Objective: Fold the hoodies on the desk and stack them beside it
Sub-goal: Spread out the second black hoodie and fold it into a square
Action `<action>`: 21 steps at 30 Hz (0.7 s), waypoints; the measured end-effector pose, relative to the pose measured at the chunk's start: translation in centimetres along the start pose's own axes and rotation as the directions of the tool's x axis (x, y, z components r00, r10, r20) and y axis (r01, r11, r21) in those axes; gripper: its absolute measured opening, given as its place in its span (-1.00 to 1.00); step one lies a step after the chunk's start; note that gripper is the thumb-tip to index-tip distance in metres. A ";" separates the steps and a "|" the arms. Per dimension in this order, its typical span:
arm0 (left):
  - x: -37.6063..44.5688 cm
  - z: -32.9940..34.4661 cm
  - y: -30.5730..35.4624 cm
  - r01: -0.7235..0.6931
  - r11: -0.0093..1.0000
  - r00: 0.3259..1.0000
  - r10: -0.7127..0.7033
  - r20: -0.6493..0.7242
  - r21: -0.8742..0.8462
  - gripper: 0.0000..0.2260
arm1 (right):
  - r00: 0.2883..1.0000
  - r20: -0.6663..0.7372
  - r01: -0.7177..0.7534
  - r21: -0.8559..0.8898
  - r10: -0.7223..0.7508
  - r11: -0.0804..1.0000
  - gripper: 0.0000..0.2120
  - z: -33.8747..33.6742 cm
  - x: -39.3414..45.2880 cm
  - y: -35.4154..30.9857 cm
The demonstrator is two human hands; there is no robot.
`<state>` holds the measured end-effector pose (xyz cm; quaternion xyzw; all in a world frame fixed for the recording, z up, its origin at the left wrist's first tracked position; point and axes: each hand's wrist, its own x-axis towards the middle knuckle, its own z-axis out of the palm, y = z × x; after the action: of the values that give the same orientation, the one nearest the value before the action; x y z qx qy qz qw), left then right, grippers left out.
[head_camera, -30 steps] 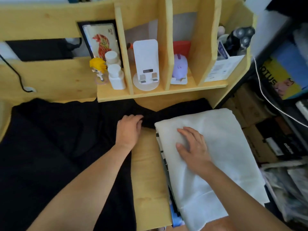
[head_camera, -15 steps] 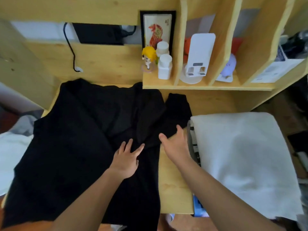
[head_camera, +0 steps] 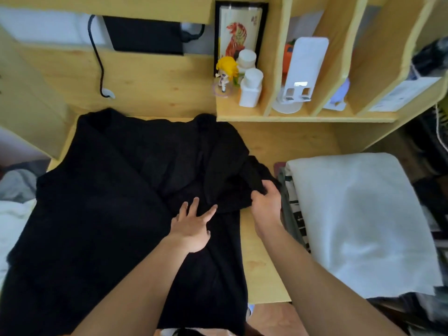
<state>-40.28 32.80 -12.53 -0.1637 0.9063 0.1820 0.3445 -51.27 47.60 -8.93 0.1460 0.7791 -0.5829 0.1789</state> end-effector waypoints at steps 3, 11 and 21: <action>-0.9 -1.6 0.0 -0.016 0.990 1.000 0.015 -0.009 -0.142 -0.40 | 0.984 0.179 -0.049 0.301 -0.006 0.952 -0.56 -3.1 -4.7 0.3; -8.9 -9.8 2.2 -0.092 -0.421 0.982 0.110 -0.152 -0.902 -0.43 | 0.734 0.250 0.650 0.011 -0.631 0.760 -0.59 -4.3 -4.7 -3.3; -14.3 -3.7 -8.9 -0.516 -0.531 0.737 -0.676 -0.032 -0.672 -0.50 | 0.643 0.626 0.746 -0.381 -0.442 0.546 -0.42 -1.2 -5.9 0.4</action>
<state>-28.48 25.77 -2.12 -0.5231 0.2506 0.7515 -0.3145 -45.93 48.80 -6.34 -0.3448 0.8569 -0.3394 0.1780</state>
